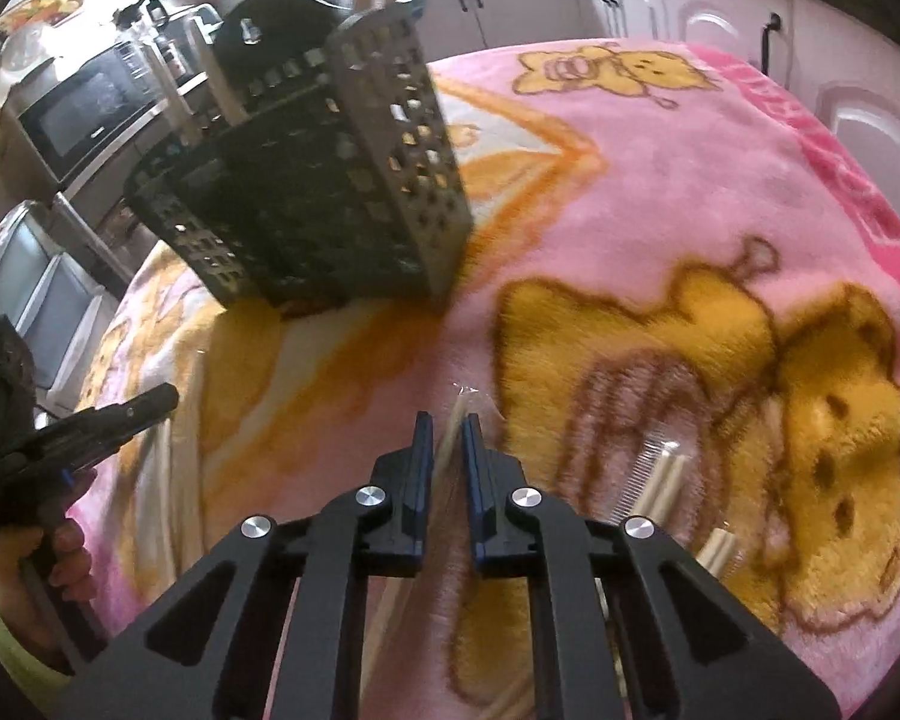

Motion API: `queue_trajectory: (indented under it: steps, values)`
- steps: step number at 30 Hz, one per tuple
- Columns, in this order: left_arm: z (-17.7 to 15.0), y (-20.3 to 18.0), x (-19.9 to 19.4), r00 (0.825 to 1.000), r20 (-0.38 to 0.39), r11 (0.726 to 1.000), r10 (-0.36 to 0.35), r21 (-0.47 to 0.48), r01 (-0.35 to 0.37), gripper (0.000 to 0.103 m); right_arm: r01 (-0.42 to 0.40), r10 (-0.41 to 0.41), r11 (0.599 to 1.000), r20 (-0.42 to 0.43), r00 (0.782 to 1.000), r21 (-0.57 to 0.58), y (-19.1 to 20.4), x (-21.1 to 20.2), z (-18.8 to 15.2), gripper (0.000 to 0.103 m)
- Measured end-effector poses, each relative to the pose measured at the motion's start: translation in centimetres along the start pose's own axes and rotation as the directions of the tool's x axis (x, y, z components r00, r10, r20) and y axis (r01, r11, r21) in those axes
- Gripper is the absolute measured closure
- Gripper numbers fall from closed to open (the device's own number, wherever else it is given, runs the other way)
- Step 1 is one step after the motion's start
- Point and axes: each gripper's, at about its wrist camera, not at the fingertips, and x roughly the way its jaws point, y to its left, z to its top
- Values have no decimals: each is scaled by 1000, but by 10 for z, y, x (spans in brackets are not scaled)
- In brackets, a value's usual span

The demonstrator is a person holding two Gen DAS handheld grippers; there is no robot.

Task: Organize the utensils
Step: 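Close the left tool on a wrapped chopstick while the right tool grasps another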

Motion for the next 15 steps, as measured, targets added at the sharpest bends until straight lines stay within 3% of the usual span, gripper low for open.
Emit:
queue_trajectory:
  steps: [8,15]
  values:
    - [1,-5,-36,996,87,999,-28,24,26,101,-78,93,987,102,990,-140,41,-32,4,96]
    - [-1,-12,-80,982,185,997,-34,77,20,101,-59,122,959,215,969,-278,77,-66,-1,97]
